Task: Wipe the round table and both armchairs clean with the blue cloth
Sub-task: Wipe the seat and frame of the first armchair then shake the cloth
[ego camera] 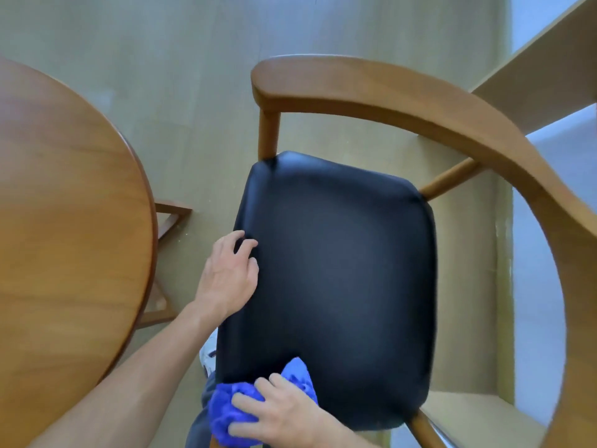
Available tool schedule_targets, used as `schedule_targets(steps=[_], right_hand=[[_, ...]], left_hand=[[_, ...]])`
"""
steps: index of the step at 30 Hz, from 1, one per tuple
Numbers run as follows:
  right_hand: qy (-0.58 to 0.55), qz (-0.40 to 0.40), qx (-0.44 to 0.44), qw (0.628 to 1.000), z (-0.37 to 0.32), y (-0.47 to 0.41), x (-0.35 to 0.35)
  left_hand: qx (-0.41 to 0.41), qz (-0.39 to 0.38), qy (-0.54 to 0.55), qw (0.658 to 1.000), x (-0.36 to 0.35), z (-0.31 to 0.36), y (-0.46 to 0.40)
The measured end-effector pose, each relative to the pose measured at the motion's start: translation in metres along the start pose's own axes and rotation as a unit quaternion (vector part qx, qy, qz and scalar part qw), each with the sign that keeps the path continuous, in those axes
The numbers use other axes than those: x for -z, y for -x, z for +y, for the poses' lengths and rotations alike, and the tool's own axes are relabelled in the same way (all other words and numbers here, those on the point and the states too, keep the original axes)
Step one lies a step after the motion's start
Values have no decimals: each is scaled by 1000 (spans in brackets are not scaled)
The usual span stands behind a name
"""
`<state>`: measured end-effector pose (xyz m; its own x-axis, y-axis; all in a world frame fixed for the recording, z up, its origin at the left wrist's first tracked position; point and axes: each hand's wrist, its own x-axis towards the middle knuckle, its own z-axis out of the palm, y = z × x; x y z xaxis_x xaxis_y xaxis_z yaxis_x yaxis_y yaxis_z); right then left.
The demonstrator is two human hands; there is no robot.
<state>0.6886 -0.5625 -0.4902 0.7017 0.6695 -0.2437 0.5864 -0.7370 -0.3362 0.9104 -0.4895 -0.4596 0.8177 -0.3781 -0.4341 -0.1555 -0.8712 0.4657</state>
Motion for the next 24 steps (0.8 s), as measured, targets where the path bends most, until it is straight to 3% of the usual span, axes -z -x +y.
schedule_targets(steps=[2, 4, 6, 8, 10, 12, 14, 17, 18, 19, 22, 24], right_hand=[[69, -68, 76, 992, 20, 23, 3], [85, -65, 118, 987, 67, 43, 22], [97, 11, 27, 995, 131, 63, 47], [74, 109, -200, 971, 194, 85, 68], [-12, 143, -473, 869, 243, 105, 87], [-131, 164, -658, 723, 270, 114, 92], [-211, 213, -735, 608, 280, 97, 92], [-222, 285, -771, 524, 281, 32, 98], [-201, 284, -774, 530, 281, 8, 104], [-172, 270, -761, 564, 280, -16, 111], [-123, 203, -625, 744, 280, -73, 127], [-108, 168, -520, 830, 285, -89, 133]], left_hand=[[-26, -58, -72, 995, -7, 3, 3], [-68, -88, -151, 982, -13, 5, 2], [-85, -95, -200, 971, -18, 7, -4], [-80, -107, -222, 966, -23, 8, -9], [-66, -119, -224, 965, -29, 9, -14], [-56, -128, -214, 967, -32, 9, -17], [-54, -135, -213, 966, -34, 9, -19], [-52, -135, -219, 965, -37, 9, -20], [-52, -136, -222, 964, -38, 9, -19], [-53, -138, -225, 963, -39, 9, -20], [-49, -145, -241, 958, -40, 10, -19], [-47, -146, -244, 958, -41, 11, -20]])
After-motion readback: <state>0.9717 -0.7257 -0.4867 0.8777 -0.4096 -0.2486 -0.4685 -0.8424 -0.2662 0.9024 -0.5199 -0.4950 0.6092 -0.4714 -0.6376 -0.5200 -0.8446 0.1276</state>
